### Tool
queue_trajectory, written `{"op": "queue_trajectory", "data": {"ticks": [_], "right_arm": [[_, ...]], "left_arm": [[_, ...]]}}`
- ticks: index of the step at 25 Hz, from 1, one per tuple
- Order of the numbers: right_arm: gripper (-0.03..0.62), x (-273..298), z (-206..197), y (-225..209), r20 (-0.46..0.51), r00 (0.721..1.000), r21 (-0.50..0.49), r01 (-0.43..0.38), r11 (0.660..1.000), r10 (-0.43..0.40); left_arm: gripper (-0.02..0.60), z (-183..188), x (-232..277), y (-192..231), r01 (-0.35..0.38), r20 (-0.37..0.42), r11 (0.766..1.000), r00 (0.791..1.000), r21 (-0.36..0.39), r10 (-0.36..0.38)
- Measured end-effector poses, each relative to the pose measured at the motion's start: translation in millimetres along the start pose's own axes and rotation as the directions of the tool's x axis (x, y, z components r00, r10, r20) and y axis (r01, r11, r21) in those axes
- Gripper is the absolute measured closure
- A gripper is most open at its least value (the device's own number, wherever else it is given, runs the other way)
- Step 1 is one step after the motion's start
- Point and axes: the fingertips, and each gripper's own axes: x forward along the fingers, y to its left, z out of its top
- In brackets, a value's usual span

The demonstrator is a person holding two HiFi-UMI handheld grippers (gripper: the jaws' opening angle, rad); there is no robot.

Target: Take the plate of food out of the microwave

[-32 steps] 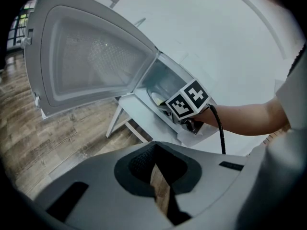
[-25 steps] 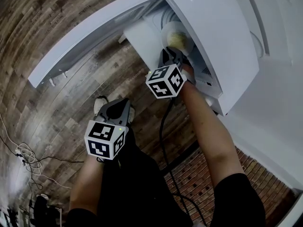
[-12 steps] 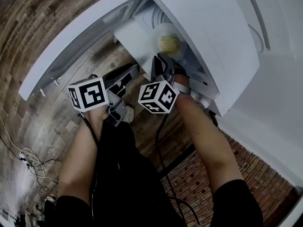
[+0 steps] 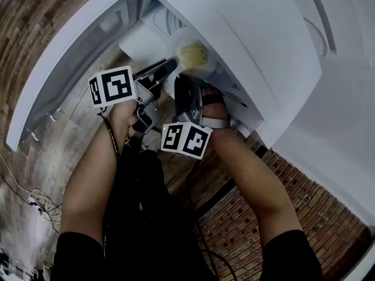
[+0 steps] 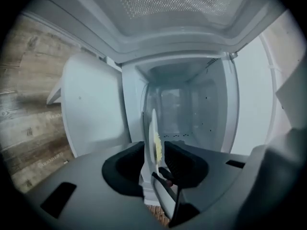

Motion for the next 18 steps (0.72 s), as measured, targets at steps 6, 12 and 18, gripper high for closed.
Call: {"op": "queue_trajectory", "data": {"ticks": [6,12,18], "right_arm": [[0.556,-5.3,-6.9,6.8,0.014,1.0,-0.081,0.022,0.996,-0.021],[0.559,-18.0,-0.6,16.1,0.073,0.993,-0.242,0.104,0.965,-0.089],[0.503,-58.5,11.6,17.8,0.157,0.978,-0.284,0.177,0.942,-0.136]], "left_arm": [[0.555,-7.9,9.9,3.3,-0.03,-0.028,0.999,0.999,-0.016,0.03],[0.572,-16.1,-4.5,3.6,0.008,0.031,0.986,1.0,-0.166,-0.003],[0.572,-22.4,-31.6,-20.4,0.044,0.137,0.968,0.99,-0.245,-0.01]]}}
